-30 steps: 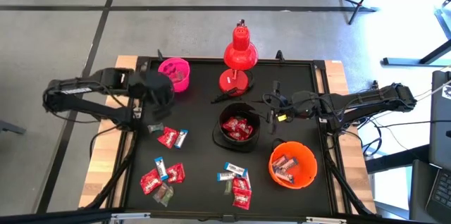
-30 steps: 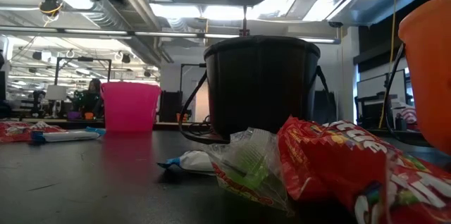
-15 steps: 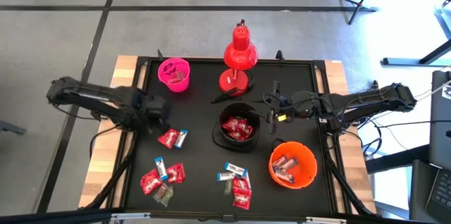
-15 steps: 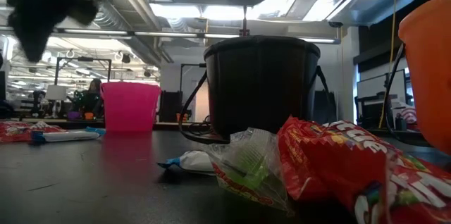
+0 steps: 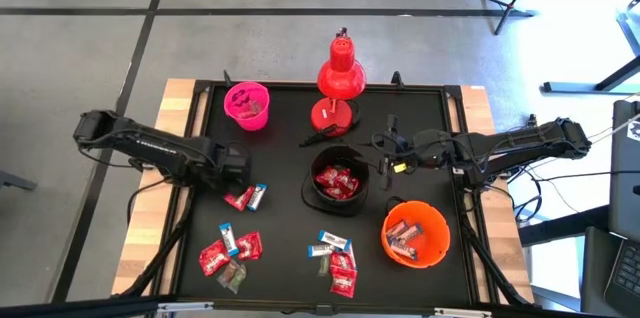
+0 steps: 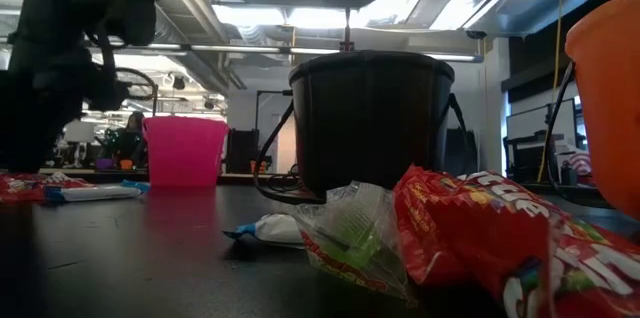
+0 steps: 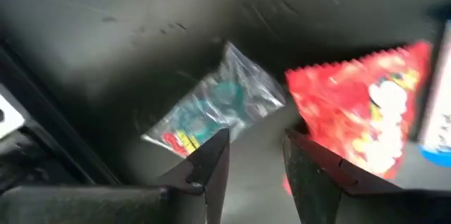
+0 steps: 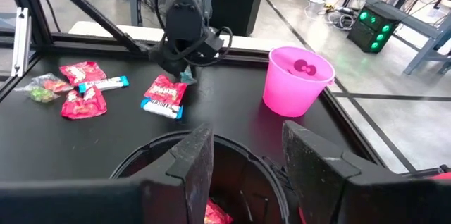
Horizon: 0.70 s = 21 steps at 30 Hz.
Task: Organize candy in baskets
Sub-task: Put the blue gummy into the pink bucket
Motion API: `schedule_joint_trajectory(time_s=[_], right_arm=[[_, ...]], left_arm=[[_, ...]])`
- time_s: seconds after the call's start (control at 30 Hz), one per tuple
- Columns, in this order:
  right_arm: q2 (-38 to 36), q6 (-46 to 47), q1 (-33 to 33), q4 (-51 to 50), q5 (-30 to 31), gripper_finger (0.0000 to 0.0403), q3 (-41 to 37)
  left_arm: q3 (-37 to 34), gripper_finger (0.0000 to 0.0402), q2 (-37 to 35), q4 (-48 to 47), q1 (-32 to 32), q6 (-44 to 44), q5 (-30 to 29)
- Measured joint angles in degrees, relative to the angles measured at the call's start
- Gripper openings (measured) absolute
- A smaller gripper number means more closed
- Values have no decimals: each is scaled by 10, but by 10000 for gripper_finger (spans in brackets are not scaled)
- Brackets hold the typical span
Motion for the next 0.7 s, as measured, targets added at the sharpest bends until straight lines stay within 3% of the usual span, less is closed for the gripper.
schedule_joint_trajectory(time_s=[0.5, 0.6, 0.7], right_arm=[[0, 0, 0, -1, 0, 168, 0], [0, 0, 0, -1, 0, 168, 0], [0, 0, 0, -1, 0, 168, 0]], left_arm=[[3, 122, 112, -2, 11, 62, -18], [4, 99, 126, 1, 11, 84, -18], [7, 50, 127, 5, 10, 92, -22]])
